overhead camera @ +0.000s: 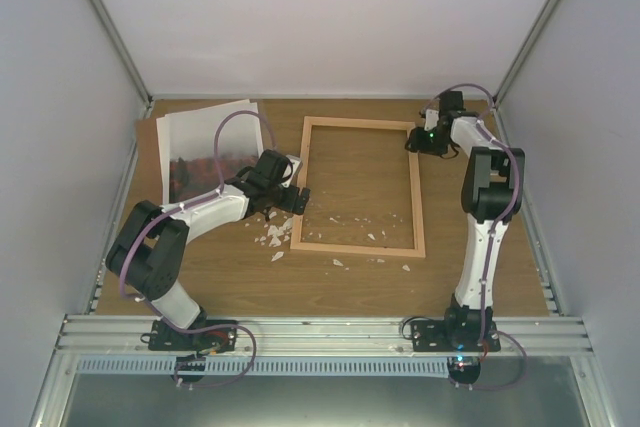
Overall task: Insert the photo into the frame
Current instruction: Adjust the photo frame at the center of the board.
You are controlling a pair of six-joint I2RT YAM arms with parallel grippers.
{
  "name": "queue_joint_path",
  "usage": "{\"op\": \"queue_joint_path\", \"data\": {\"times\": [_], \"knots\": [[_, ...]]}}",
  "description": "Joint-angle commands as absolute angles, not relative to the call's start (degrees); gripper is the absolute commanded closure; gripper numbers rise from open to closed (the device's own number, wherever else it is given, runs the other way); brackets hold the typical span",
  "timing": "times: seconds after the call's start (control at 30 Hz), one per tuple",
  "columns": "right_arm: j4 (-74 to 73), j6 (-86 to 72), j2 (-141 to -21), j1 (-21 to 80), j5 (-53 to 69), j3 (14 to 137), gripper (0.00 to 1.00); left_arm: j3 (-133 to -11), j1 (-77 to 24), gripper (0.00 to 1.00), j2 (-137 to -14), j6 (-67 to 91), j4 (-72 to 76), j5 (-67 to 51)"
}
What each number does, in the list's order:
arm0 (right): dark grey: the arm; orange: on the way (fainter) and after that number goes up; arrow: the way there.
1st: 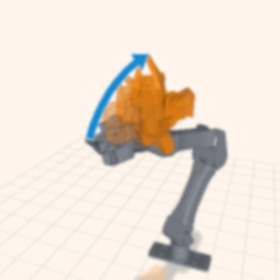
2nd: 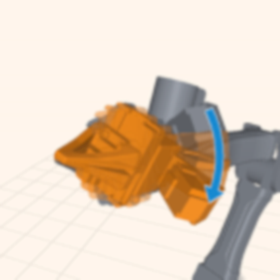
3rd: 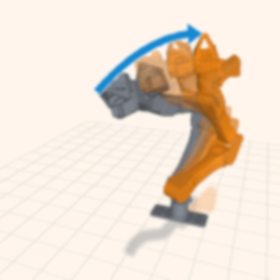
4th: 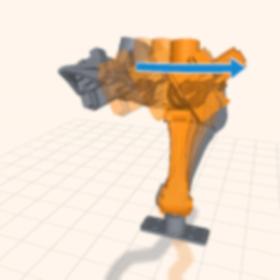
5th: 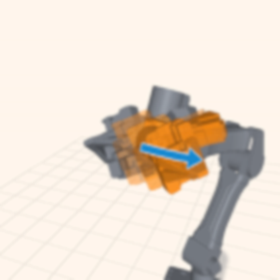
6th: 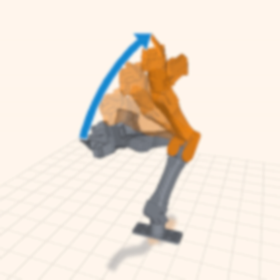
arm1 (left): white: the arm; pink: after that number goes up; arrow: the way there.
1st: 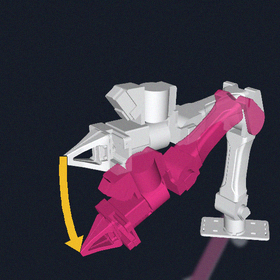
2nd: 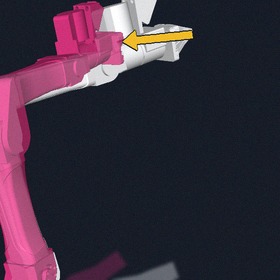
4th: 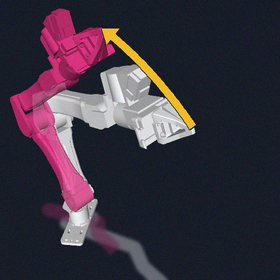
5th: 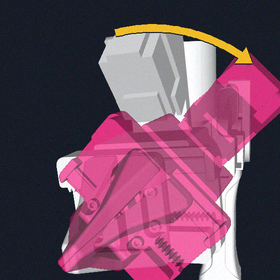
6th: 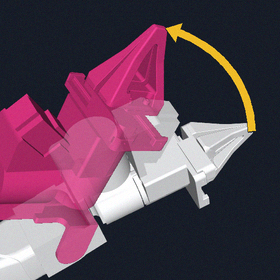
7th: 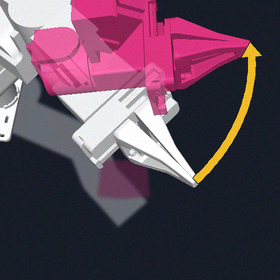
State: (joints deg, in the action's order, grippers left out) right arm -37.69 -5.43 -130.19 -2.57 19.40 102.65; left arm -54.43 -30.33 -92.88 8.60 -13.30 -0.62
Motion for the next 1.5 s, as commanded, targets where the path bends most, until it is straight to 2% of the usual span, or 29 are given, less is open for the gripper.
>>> {"op": "queue_joint_path", "data": {"times": [0.0, 0.37, 0.53, 0.73, 0.83, 1.07, 1.23, 1.33, 1.43, 1.47], "knots": [[-38.36, -5.71, -132.58, -2.80, 19.61, 103.61, 0.50, -55.77, -30.06, 0.01, -93.51, 9.49, -11.26, -0.78], [-38.38, -6.43, -131.67, -3.87, 23.01, 103.37, 0.60, -55.46, -30.06, 0.01, -93.42, 9.40, -10.95, -0.87], [-38.26, -6.86, -131.57, -5.08, 26.16, 103.45, 0.60, -55.46, -30.06, 0.01, -93.51, 9.41, -10.96, -1.13], [-38.36, -7.20, -131.83, -6.05, 27.63, 103.24, 0.69, -55.53, -30.06, 0.02, -93.82, 9.40, -10.91, -1.35], [-38.26, -7.13, -131.79, -6.15, 27.51, 103.01, 0.77, -55.62, -30.06, 0.02, -93.91, 9.41, -10.96, -1.38], [-38.48, -6.79, -131.75, -6.37, 28.84, 102.83, 0.83, -55.52, -30.06, 0.02, -94.04, 9.58, -10.92, -1.62], [-38.48, -6.58, -130.68, -6.57, 31.44, 102.66, 0.74, -55.29, -29.76, 0.02, -93.83, 9.69, -10.90, -2.25], [-38.44, -6.42, -129.23, -6.87, 32.57, 102.84, 0.50, -54.93, -29.13, 0.02, -93.10, 9.99, -10.90, -3.26], [-38.32, -6.58, -127.54, -7.41, 33.68, 102.71, 0.33, -54.92, -28.54, 0.02, -92.12, 10.27, -11.64, -3.89], [-38.19, -6.58, -126.97, -7.69, 34.03, 102.53, 0.32, -54.93, -28.42, 0.02, -91.78, 10.29, -11.99, -4.21]]}}
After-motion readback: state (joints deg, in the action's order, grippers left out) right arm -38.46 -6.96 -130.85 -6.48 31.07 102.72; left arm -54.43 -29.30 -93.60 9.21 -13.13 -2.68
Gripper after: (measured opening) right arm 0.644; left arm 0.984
